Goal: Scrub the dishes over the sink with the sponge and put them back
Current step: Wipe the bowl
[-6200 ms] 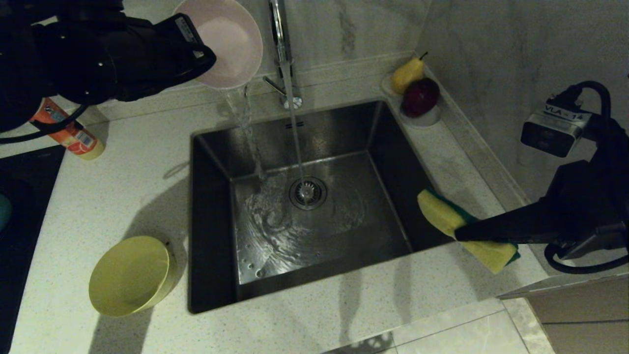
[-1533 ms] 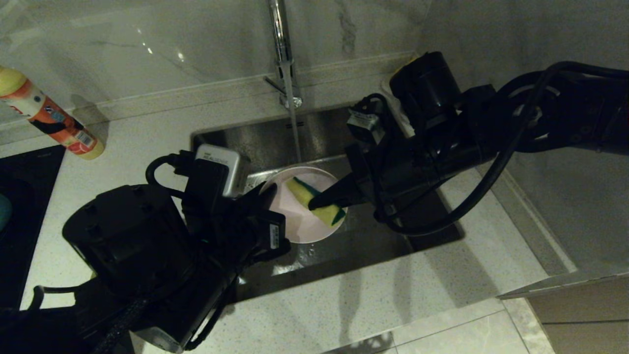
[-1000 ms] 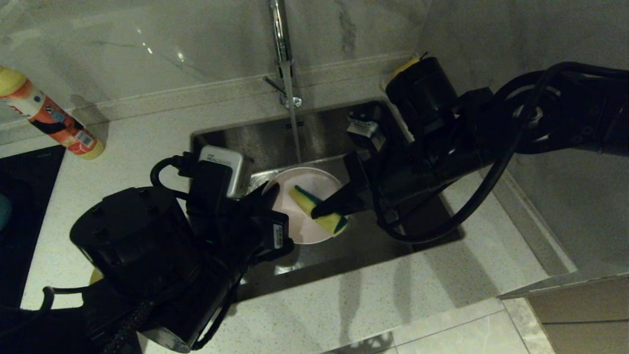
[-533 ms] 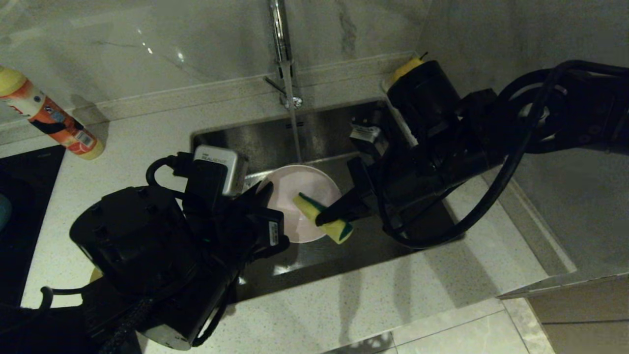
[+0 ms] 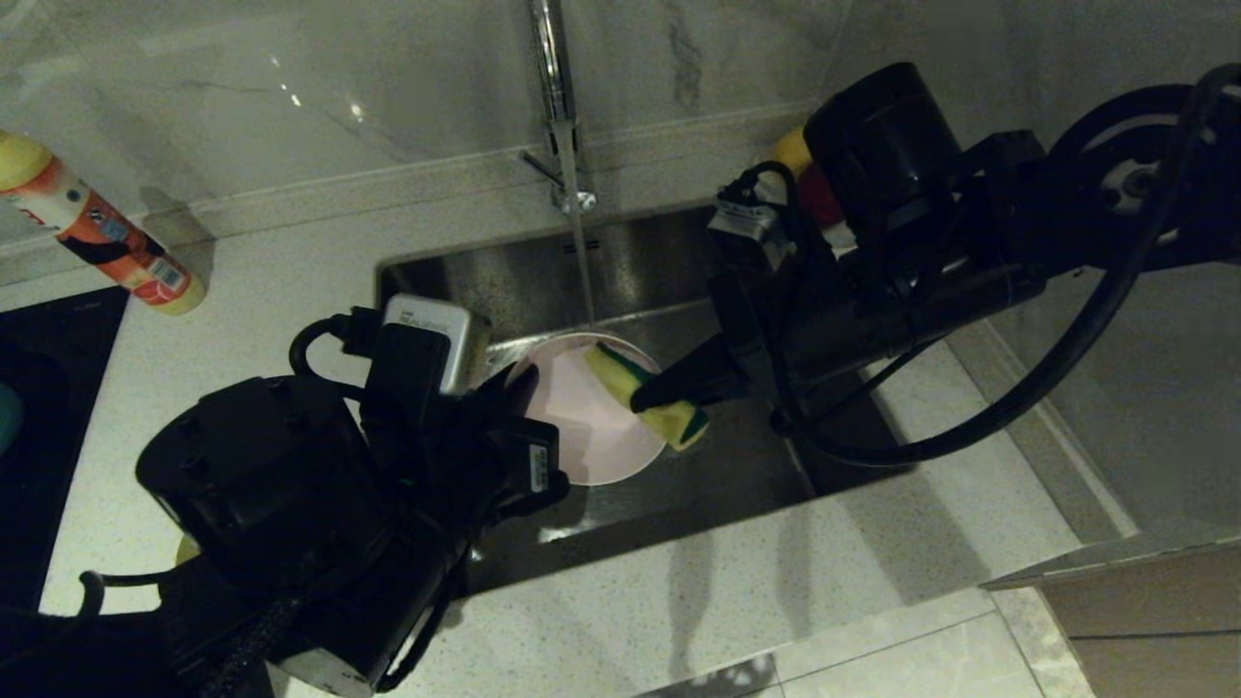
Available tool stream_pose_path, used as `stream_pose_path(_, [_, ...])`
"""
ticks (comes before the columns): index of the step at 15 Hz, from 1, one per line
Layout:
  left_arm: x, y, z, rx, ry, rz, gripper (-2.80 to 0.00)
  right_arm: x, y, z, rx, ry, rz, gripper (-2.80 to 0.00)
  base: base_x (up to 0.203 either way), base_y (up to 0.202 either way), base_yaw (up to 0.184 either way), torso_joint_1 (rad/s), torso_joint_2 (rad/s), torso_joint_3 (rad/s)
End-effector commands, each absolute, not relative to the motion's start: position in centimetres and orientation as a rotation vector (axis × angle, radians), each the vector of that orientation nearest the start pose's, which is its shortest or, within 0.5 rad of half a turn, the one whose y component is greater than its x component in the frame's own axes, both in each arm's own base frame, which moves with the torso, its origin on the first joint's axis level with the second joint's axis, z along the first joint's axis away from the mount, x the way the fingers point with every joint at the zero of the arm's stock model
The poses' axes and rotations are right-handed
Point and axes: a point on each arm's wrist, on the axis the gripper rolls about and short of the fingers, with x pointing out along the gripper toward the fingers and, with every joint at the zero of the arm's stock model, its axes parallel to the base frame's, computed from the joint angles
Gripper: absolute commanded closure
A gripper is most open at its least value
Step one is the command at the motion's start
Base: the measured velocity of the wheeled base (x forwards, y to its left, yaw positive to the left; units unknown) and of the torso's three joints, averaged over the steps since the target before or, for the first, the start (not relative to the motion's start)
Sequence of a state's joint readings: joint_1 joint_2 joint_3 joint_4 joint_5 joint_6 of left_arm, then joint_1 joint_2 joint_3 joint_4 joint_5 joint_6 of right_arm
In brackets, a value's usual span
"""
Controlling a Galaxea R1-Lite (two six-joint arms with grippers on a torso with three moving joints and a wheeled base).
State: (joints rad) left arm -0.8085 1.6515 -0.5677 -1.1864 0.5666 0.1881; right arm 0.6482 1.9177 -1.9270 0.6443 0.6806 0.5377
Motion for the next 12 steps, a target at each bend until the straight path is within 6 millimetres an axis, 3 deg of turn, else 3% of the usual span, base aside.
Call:
stream_pose_path(1, [19.4,-18.7,18.8,0.126,-0.099,-0.233,0.0,26.7,23.2,30.2,0.44,1.02,1.092,0.0,0.0,0.0,0.0,0.0,0.0,0.0])
stream_pose_path(7, [19.3,-18.6,19.3,0.112,-0.111,-0.219,0.0,26.0,25.2,28.9,0.412,1.082,1.121,0.0,0.0,0.0,0.0,0.0,0.0,0.0])
stream_pose_path(12, [19.4,-18.6,20.0,0.088,-0.131,-0.214,0.0,26.0,25.2,27.0,0.383,1.128,1.025,0.0,0.0,0.0,0.0,0.0,0.0,0.0])
